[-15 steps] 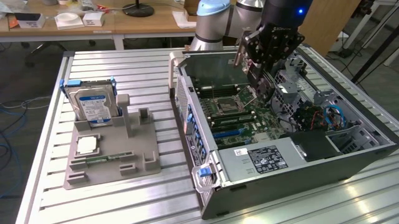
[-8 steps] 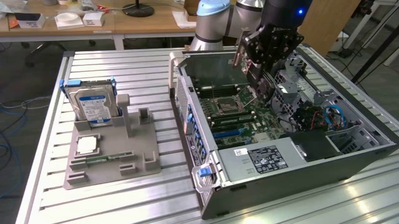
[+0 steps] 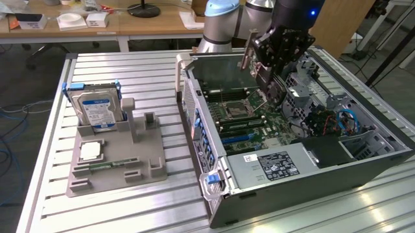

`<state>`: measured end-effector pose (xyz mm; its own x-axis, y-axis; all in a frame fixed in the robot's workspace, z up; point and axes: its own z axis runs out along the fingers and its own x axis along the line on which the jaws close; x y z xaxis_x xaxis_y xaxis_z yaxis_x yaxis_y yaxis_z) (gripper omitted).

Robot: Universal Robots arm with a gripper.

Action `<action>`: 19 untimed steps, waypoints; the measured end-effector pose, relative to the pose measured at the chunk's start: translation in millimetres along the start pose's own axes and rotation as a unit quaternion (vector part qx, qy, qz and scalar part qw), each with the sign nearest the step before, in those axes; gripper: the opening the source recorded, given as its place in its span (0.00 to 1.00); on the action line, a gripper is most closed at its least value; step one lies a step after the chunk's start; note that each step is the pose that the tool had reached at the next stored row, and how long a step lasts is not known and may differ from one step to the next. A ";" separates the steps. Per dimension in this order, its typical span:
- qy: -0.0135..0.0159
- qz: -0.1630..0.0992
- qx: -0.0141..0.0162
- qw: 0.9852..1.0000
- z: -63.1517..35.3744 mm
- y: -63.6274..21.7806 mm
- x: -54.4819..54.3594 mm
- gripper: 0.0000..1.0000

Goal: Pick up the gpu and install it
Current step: 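Insert the gpu into the slot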

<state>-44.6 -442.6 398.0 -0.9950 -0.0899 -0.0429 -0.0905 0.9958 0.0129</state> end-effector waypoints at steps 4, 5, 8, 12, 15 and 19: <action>0.000 -0.019 -0.001 1.000 1.5 0.9 -0.1 0.26; 0.000 -0.024 -0.001 1.000 2.1 1.3 -0.1 0.26; 0.000 -0.039 -0.002 0.999 4.1 2.2 -0.1 0.26; 0.001 -0.072 -0.003 0.997 7.0 2.2 0.2 0.26; 0.001 -0.099 -0.004 0.995 9.3 2.2 0.2 0.26; 0.002 -0.130 -0.006 0.992 12.3 2.2 0.3 0.26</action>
<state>-44.6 -440.2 385.8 -0.9384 -0.3429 -0.0430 -0.3437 0.9390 0.0131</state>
